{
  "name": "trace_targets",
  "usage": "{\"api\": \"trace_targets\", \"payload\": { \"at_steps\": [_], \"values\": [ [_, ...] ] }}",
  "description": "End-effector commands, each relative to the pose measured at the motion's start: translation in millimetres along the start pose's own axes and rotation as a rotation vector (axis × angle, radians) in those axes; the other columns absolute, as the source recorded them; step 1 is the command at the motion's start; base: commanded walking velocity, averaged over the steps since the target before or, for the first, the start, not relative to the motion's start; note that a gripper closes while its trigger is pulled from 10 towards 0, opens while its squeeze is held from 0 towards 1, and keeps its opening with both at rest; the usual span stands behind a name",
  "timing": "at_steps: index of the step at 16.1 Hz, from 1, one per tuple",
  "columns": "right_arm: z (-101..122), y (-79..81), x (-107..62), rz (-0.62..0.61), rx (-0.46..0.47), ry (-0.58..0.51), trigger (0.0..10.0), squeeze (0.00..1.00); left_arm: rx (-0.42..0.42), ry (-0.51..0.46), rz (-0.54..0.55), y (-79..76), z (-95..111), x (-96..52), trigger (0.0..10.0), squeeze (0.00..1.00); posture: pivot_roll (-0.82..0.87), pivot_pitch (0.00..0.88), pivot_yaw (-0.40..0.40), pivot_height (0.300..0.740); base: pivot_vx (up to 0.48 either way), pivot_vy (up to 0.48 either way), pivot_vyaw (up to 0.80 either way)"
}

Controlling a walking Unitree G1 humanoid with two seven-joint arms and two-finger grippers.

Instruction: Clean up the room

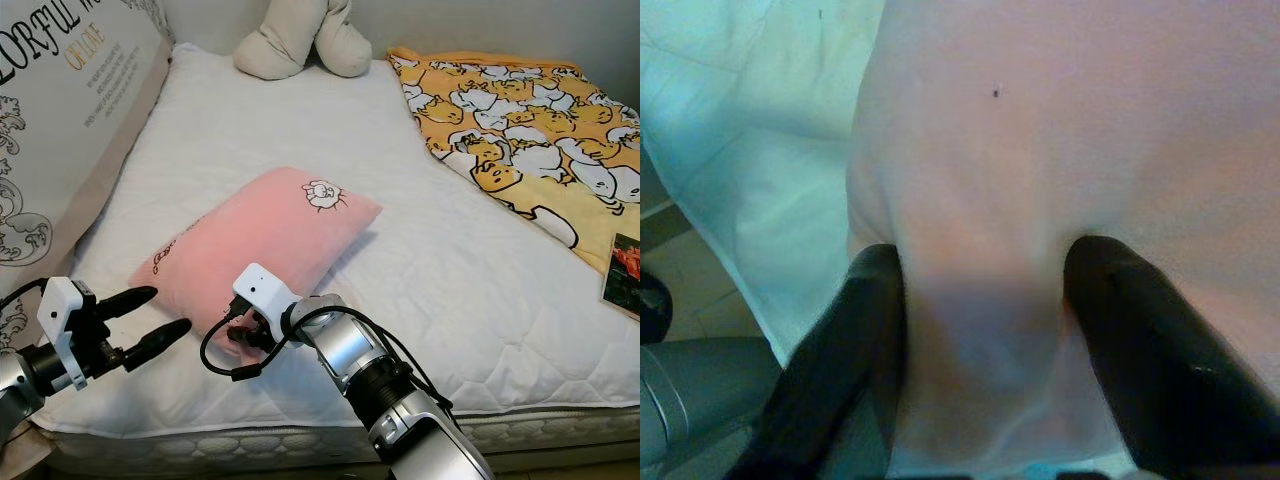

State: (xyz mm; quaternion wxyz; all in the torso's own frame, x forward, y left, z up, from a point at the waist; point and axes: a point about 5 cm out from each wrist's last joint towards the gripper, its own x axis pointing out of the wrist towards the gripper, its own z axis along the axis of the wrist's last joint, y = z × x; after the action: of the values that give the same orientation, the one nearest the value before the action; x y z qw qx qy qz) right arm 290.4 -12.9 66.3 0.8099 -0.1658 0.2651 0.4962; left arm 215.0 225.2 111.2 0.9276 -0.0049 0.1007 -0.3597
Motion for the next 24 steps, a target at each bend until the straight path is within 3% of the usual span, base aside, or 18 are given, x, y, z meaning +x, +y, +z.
{"api": "trace_targets", "payload": {
  "at_steps": [1, 9, 11, 16, 17, 19, 21, 23, 24],
  "values": [
    [3, -0.7, -1.6, 0.015, 0.024, -0.043, 0.0, 0.0, 0.007, -0.03, -0.007, -2.4, 7, 1.9, 10.0, 0.0, -0.01, 0.0, -0.035, 0.74, 0.0, 0.0, 0.0],
    [-1, -6.1, -8.9, 0.026, 0.032, -0.044, 0.0, 0.0, -0.013, -0.053, -0.023, -2.8, 13, 5.4, 10.0, 0.0, -0.02, 0.0, -0.022, 0.74, 0.0, 0.0, 0.0],
    [3, -7.6, -14.6, 0.031, 0.046, -0.102, 0.0, 0.0, -0.014, -0.05, -0.028, -3.7, 13, 5.8, 10.0, 0.0, -0.02, 0.0, -0.022, 0.74, 0.0, 0.0, 0.0],
    [-9, -16.8, -48.6, 0.064, -0.04, -0.15, 0.0, 0.0, 0.004, -0.055, -0.045, 0.4, 19, 9.0, 10.0, 0.0, -0.03, 0.0, -0.01, 0.74, 0.0, 0.0, 0.0],
    [-6, -22.3, -64.0, 0.065, -0.071, -0.209, 0.0, 0.0, 0.014, -0.068, -0.047, 2.8, 23, 12.3, 10.0, 0.0, -0.03, 0.0, -0.009, 0.74, 0.0, 0.0, 0.0],
    [-2, -25.0, -79.0, 0.073, -0.091, -0.255, 0.0, 0.0, 0.024, -0.078, -0.046, 4.3, 27, 14.3, 10.0, 0.0, -0.04, 0.0, -0.006, 0.74, 0.0, 0.0, 0.0],
    [-8, -26.1, -97.2, 0.101, -0.13, -0.241, 0.0, 0.0, 0.035, -0.101, -0.038, 8.4, 33, 17.6, 10.0, 0.0, -0.04, 0.0, -0.013, 0.74, 0.0, 0.0, 0.0],
    [-11, -21.8, -93.7, 0.111, -0.147, -0.212, 0.0, 0.0, 0.031, -0.11, -0.035, 9.4, 34, 19.1, 10.0, 0.0, -0.05, 0.0, -0.014, 0.74, 0.0, 0.0, 0.0],
    [-3, -20.5, -78.6, 0.052, -0.114, -0.202, 10.0, 0.0, 0.031, -0.101, -0.046, 7.5, 32, 20.1, 10.0, 0.0, -0.05, 0.0, -0.013, 0.74, 0.0, 0.0, 0.0]
  ]
}}
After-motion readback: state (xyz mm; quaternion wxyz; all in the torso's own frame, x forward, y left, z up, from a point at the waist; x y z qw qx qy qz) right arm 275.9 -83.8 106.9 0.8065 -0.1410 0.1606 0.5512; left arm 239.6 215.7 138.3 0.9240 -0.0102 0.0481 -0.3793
